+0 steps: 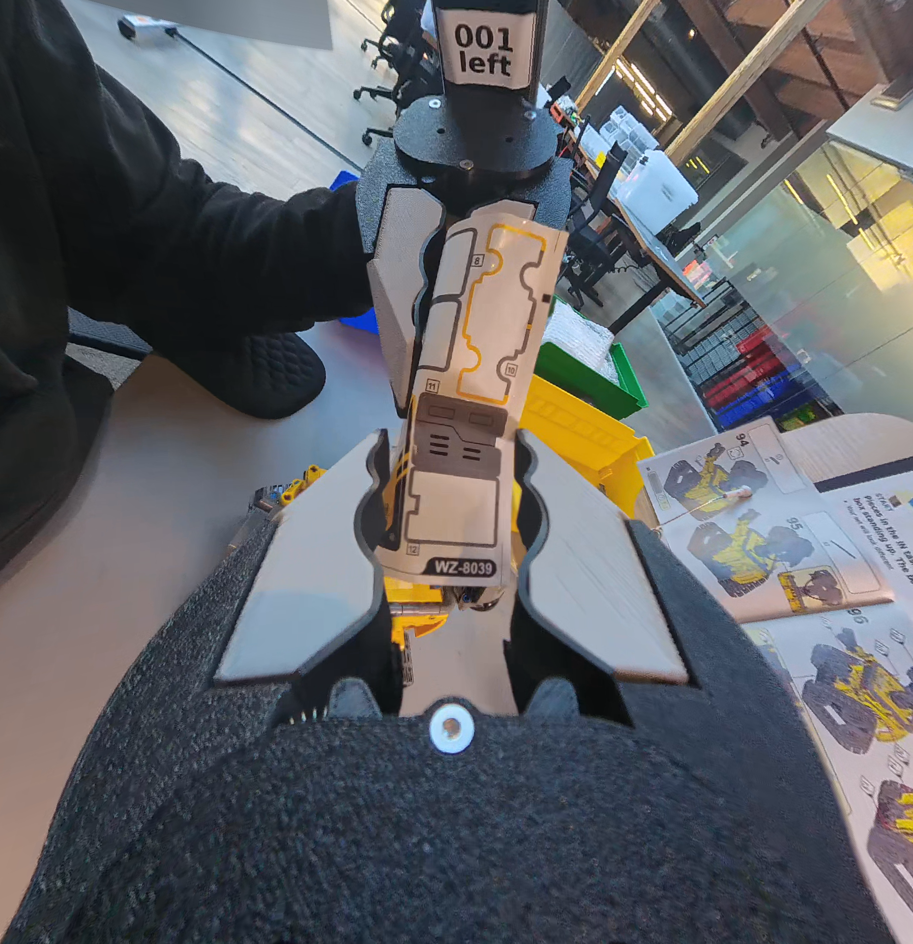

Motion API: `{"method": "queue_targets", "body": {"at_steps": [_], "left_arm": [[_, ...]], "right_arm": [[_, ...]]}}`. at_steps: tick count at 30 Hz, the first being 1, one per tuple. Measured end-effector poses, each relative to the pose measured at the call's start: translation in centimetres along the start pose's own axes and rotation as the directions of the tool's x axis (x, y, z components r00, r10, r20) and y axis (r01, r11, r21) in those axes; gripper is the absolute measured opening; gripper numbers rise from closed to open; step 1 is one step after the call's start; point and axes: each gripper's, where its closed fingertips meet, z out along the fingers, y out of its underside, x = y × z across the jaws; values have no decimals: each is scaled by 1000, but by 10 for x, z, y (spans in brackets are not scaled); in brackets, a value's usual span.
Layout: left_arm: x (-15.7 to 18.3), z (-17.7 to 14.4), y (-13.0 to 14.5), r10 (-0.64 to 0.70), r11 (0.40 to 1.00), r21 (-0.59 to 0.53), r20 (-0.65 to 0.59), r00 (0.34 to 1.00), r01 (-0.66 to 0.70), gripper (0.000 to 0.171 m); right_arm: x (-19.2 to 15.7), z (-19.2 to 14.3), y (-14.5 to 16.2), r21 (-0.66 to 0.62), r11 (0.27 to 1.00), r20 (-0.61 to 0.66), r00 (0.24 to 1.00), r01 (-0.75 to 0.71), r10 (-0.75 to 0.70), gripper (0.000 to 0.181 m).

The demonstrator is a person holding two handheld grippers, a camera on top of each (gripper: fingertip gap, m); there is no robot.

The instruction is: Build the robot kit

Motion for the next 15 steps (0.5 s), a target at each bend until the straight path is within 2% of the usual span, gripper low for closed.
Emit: {"method": "queue_targets", "body": {"at_steps": [5,8,9,13,15], "left_arm": [[3,1,3,20,1000,-10,-10,1000,-20,0],[-6,0,10,-34,999,-33,22,999,34,0],[-9,-1,14,-55,998,-39,28,998,56,0],[-19,-1,13,-113,994,-5,58,992,113,0],[-20,0,10,-119,993,6,68,991,119,6]], "right_arm": [[-1,-3,4,12,998,46,997,-63,63,51],[-5,-11,-4,69,994,98,992,-89,82,11],[-5,-15,-10,108,988,110,989,-111,99,4],[3,-23,-19,173,951,165,959,-256,229,0],[5,-24,-21,187,924,197,934,-333,297,0]]}}
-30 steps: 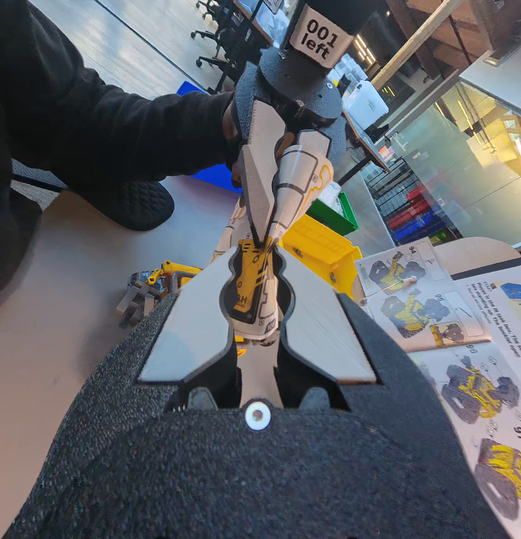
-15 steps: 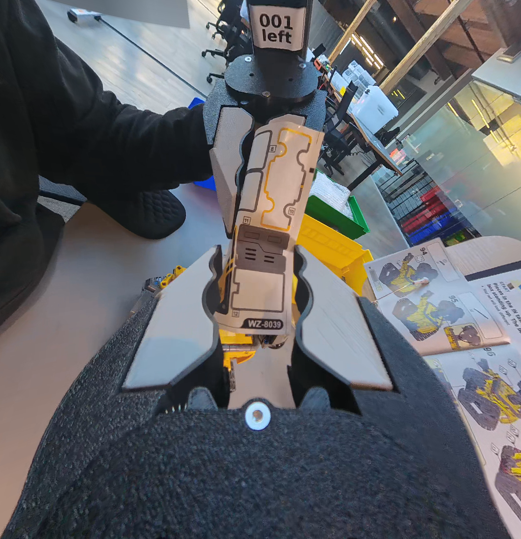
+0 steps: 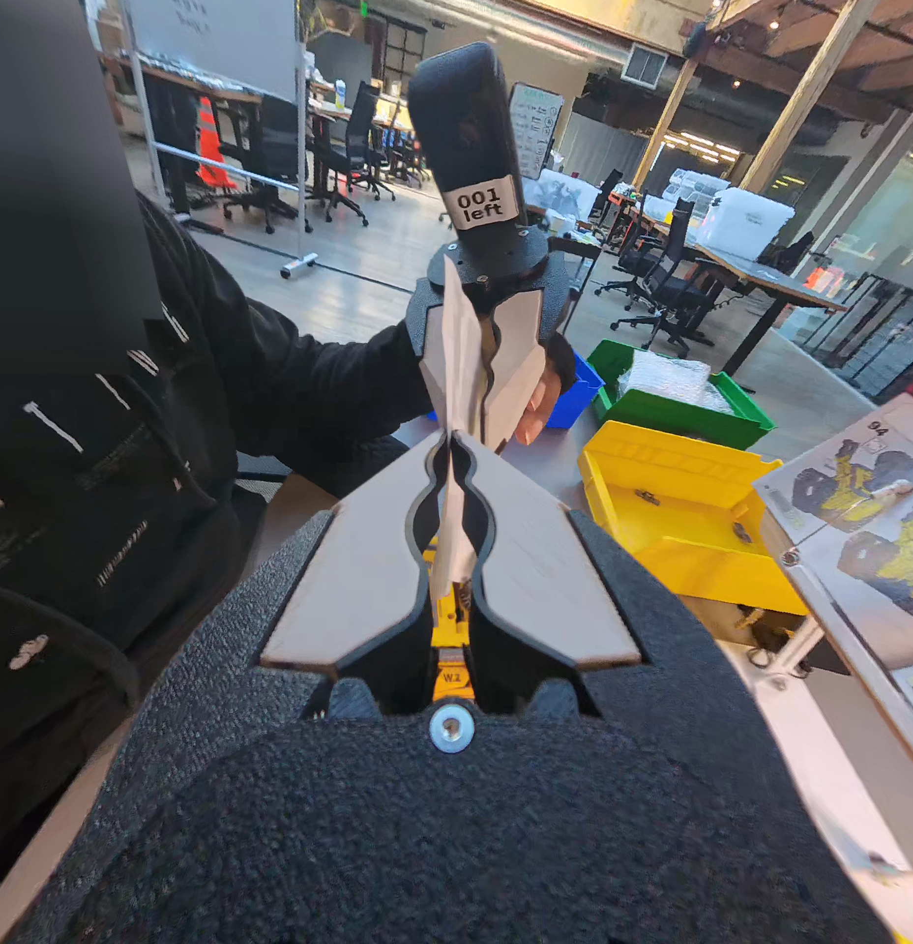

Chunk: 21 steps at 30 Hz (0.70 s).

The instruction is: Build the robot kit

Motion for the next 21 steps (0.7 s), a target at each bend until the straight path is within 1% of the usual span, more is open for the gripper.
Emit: {"method": "queue_targets", "body": {"at_steps": [1,3,4,5,7,9,11,13,15,17,21], "left_arm": [[1,0,-2,-1,1000,2,1,1000,1,10],[2,-1,-5,14,1000,7,9,1000,-14,10],[1,-1,-6,23,1000,5,16,1000,-23,8],[2,-2,-7,35,999,5,21,999,-35,0],[3,-4,-11,64,998,29,19,998,-64,0],[9,-7,-17,110,992,64,7,994,-110,0],[18,-9,-22,154,985,86,-18,988,-152,0],[28,-11,-30,200,973,129,-44,979,-193,0],[31,-12,-35,222,966,142,-35,974,-215,0],[33,-13,-36,228,965,143,-42,973,-220,0],[31,-15,-34,229,966,130,-35,973,-223,0]], "right_arm": [[2,0,-2,16,999,5,999,-43,43,0],[4,1,-5,52,989,33,990,-138,137,0],[3,1,-7,72,981,60,982,-181,177,0],[1,2,-9,90,971,97,972,-221,212,0],[-7,5,-12,112,947,185,943,-301,278,0],[-15,7,-18,139,909,290,894,-393,342,0],[-20,8,-22,152,855,400,822,-496,405,0],[-17,11,-21,158,804,457,764,-574,456,0],[-16,17,-13,134,769,494,715,-625,495,0],[-21,19,-12,126,740,563,662,-661,495,0],[-20,22,-10,131,722,575,646,-679,503,0]]}}
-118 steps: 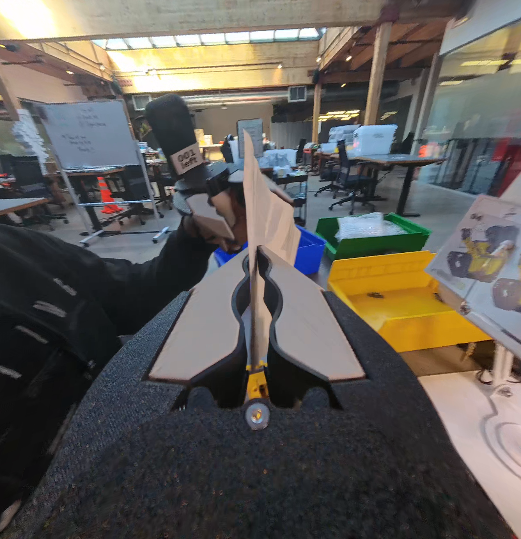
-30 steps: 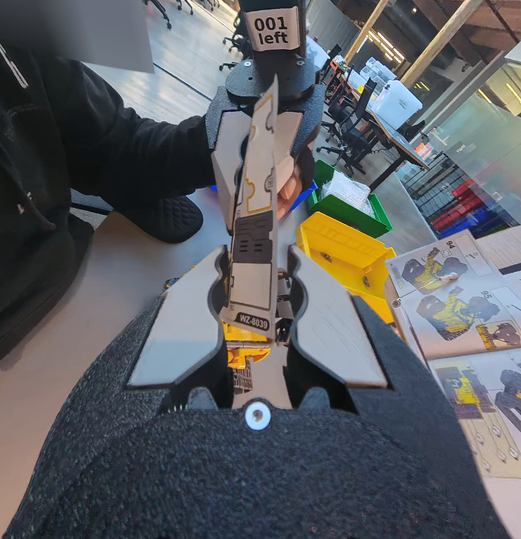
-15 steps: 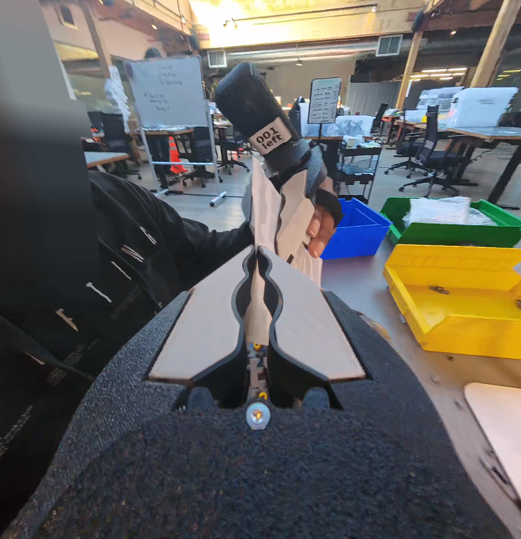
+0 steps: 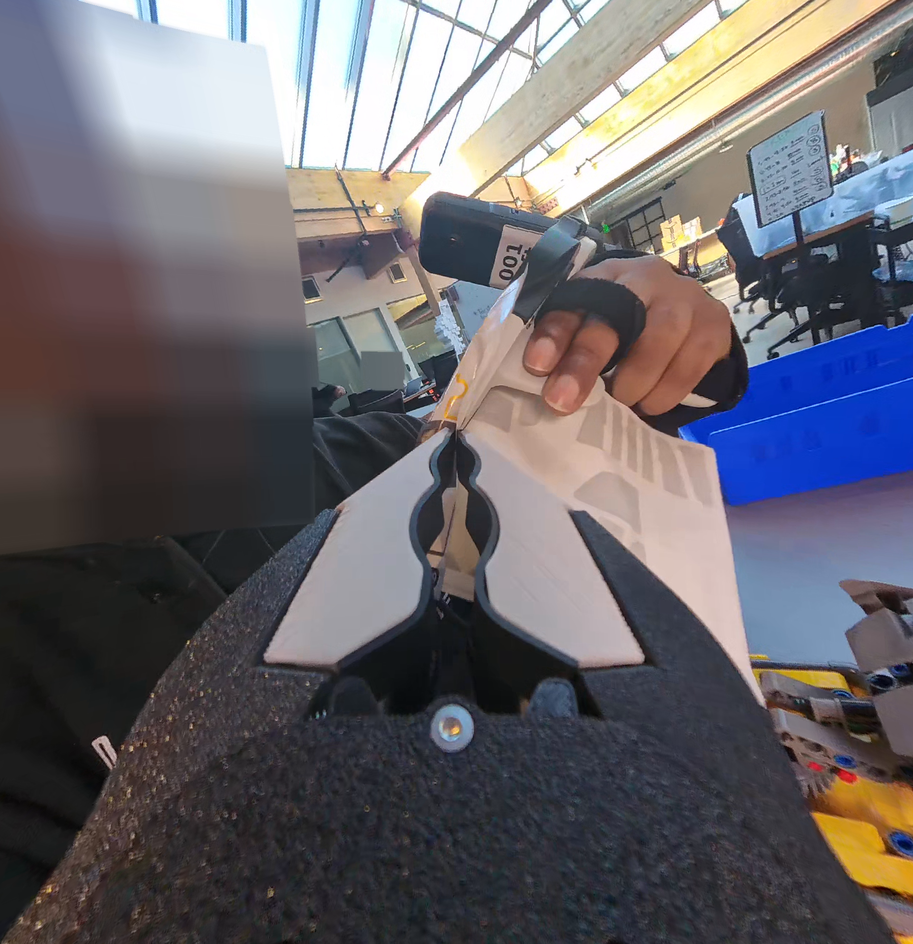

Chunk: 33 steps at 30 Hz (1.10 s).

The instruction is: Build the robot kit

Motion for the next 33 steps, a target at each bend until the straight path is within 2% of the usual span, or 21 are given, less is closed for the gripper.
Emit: {"method": "queue_targets", "body": {"at_steps": [3,6,7,8,10,14,17,19,21,23,26,27,30,33], "left_arm": [[-2,0,2,-33,999,-8,0,999,33,0],[-12,0,9,-65,997,-37,51,997,66,0],[-15,0,10,-77,996,-37,61,995,80,0],[-17,0,10,-89,995,-33,65,994,91,0],[-18,-1,10,-101,994,-26,69,992,103,0],[-23,-5,12,-121,992,-26,90,989,124,0],[-28,-7,17,-141,988,-39,107,984,146,0],[-30,-6,20,-153,986,-50,114,982,160,0],[-31,-4,23,-166,983,-60,120,979,175,0],[-32,-3,25,-175,981,-67,121,977,184,0],[-29,0,26,-172,981,-77,110,979,181,0],[-28,1,26,-167,981,-81,106,980,176,0],[-25,2,26,-152,983,-91,94,984,160,0],[-22,3,27,-145,983,-97,78,986,152,0]], "right_arm": [[2,-1,-1,-9,999,-35,999,36,-36,0],[14,-8,-8,-32,989,-172,974,147,-150,0],[19,-12,-11,-46,981,-229,954,189,-195,6],[24,-16,-14,-75,967,-297,921,242,-253,14],[33,-24,-20,-179,911,-425,806,370,-411,20],[29,-37,-40,-366,762,-540,544,535,-642,37],[0,-36,-54,-396,670,-517,451,628,-728,37],[-13,-30,-47,-484,582,-444,389,653,-807,37],[-13,-26,-36,-624,438,-360,259,647,-896,37],[-9,-19,-17,-731,299,-240,178,613,-954,31],[16,-25,-12,-851,179,-179,47,494,-983,32],[22,-26,-10,-863,167,-170,37,477,-985,33],[29,-25,-3,-843,225,-197,109,489,-974,35],[30,-23,3,-811,286,-217,191,510,-957,22]]}}
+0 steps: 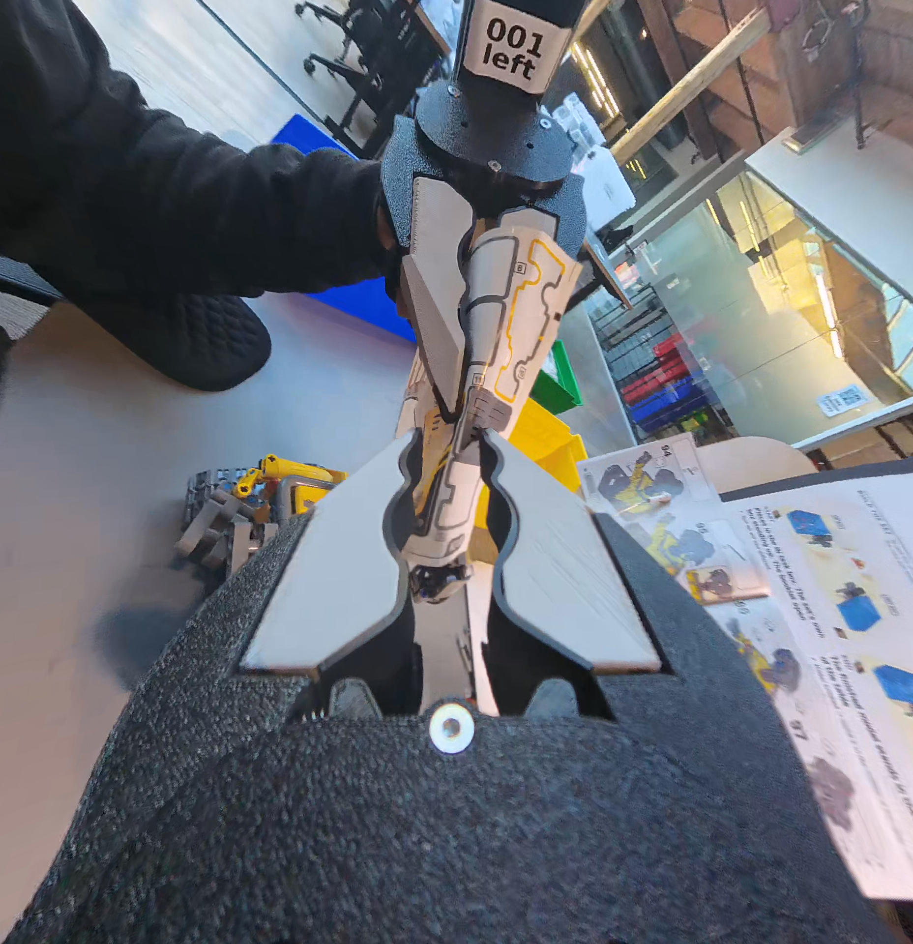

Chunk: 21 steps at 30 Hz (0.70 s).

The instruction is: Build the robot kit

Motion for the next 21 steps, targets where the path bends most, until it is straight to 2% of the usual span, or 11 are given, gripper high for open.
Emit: {"method": "queue_targets", "body": {"at_steps": [5,11,21], "left_arm": [[2,2,3,15,1000,-24,-5,1000,-15,0],[5,4,6,48,996,-71,0,999,-47,0],[3,4,12,67,991,-120,19,998,-64,0]], "right_arm": [[-4,-3,0,55,989,95,987,-136,131,11],[-7,-5,1,88,956,196,946,-280,259,10],[-1,-6,5,86,942,196,933,-323,302,7]]}}
